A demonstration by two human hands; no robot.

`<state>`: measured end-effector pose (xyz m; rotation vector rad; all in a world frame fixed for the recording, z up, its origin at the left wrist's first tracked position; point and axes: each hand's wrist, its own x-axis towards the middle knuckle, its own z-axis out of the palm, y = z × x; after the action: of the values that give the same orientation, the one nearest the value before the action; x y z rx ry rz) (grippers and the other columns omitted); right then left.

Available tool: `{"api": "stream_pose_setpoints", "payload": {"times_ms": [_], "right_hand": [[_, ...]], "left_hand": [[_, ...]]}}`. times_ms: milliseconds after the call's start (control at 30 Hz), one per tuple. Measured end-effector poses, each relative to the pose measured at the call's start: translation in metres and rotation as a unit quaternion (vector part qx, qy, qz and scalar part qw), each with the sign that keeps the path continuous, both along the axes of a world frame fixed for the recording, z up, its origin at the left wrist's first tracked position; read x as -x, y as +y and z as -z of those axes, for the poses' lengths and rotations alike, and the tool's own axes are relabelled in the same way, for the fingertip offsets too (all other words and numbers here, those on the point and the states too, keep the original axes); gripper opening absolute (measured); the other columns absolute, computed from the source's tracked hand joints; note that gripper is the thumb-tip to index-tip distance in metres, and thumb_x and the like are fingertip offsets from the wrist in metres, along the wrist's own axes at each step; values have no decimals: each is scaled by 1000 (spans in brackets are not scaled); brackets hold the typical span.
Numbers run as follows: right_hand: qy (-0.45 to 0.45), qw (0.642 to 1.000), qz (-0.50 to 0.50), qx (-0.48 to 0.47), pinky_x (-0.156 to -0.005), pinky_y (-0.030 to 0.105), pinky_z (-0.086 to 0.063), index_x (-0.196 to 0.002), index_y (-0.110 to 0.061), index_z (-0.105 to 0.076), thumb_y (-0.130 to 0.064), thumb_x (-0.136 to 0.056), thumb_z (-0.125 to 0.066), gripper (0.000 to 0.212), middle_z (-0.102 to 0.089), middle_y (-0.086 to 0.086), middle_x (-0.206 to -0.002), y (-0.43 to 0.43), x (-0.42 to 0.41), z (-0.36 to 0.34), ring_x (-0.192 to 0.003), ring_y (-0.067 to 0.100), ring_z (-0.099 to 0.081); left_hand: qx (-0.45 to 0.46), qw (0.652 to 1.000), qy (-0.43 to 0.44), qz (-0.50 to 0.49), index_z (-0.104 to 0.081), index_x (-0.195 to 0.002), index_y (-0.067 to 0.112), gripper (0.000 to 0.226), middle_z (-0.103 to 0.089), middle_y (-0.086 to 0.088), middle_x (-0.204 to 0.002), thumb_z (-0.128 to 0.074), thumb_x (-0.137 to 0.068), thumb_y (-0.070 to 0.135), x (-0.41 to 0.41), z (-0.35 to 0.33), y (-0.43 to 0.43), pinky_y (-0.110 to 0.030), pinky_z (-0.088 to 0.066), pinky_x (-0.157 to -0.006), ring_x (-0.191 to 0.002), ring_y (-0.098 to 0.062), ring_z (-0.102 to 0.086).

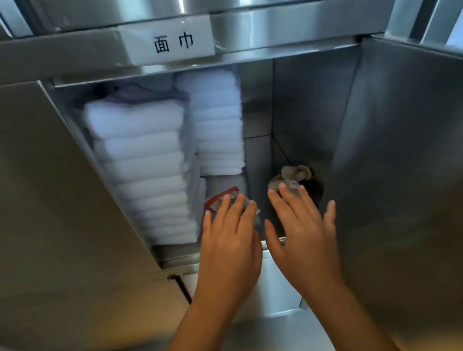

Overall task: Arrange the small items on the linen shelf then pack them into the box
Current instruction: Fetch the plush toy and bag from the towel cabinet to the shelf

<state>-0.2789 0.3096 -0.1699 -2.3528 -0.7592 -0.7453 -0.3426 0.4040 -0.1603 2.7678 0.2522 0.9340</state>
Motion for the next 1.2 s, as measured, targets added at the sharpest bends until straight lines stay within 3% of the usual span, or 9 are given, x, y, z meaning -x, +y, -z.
{"api": "stream_pose_setpoints", "payload": {"times_ms": [333,433,567,700,900,1033,1200], "right_hand": [[24,999,9,23,-98,59,-15,-124,-9,-59,-22,-77,-74,51,-57,15,-129,36,-79,102,-123,38,-47],[17,999,12,27,-96,64,-22,-120,-7,-62,-26,-77,-66,46,-60,16,-124,41,-99,132,-119,40,-50],[9,999,28,39,-91,69,-26,-116,-6,-64,-21,-71,-79,50,-62,17,-120,48,-123,165,-114,41,-55],[15,998,23,49,-92,67,-25,-117,-6,-64,-26,-73,-78,50,-61,17,-121,56,-141,190,-114,41,-54],[16,998,12,66,-93,68,-26,-119,-4,-62,-26,-75,-76,51,-60,18,-123,65,-167,215,-115,43,-53],[23,997,10,77,-95,67,-28,-121,-5,-61,-25,-75,-76,52,-59,17,-124,74,-187,226,-119,40,-51],[53,992,20,112,-100,61,-29,-130,-11,-53,-32,-83,-66,53,-55,12,-131,84,-214,227,-129,34,-42]], "left_hand": [[-2,999,6,33,-66,-111,-1,43,-63,-19,-117,-76,-69,1,-76,102,41,-57,-38,-94,-113,-37,-56],[-11,999,-2,32,-66,-110,-1,46,-63,-20,-116,-78,-65,0,-98,131,51,-58,-38,-92,-112,-39,-57],[-8,999,-4,35,-66,-111,0,47,-63,-21,-117,-79,-66,1,-125,168,60,-63,-43,-87,-113,-40,-56],[-13,999,-20,42,-66,-112,2,38,-63,-17,-118,-62,-76,14,-146,200,66,-59,-44,-89,-114,-37,-56],[-29,999,-17,39,-66,-111,1,41,-64,-18,-116,-58,-76,20,-173,228,80,-56,-39,-90,-110,-38,-58],[-17,999,15,40,-63,-116,-1,43,-60,-21,-121,-72,-75,11,-191,238,94,-63,-41,-89,-113,-41,-55],[-35,998,38,37,-59,-120,-1,49,-57,-23,-125,-73,-74,6,-215,237,108,-61,-37,-92,-118,-43,-50]]}}
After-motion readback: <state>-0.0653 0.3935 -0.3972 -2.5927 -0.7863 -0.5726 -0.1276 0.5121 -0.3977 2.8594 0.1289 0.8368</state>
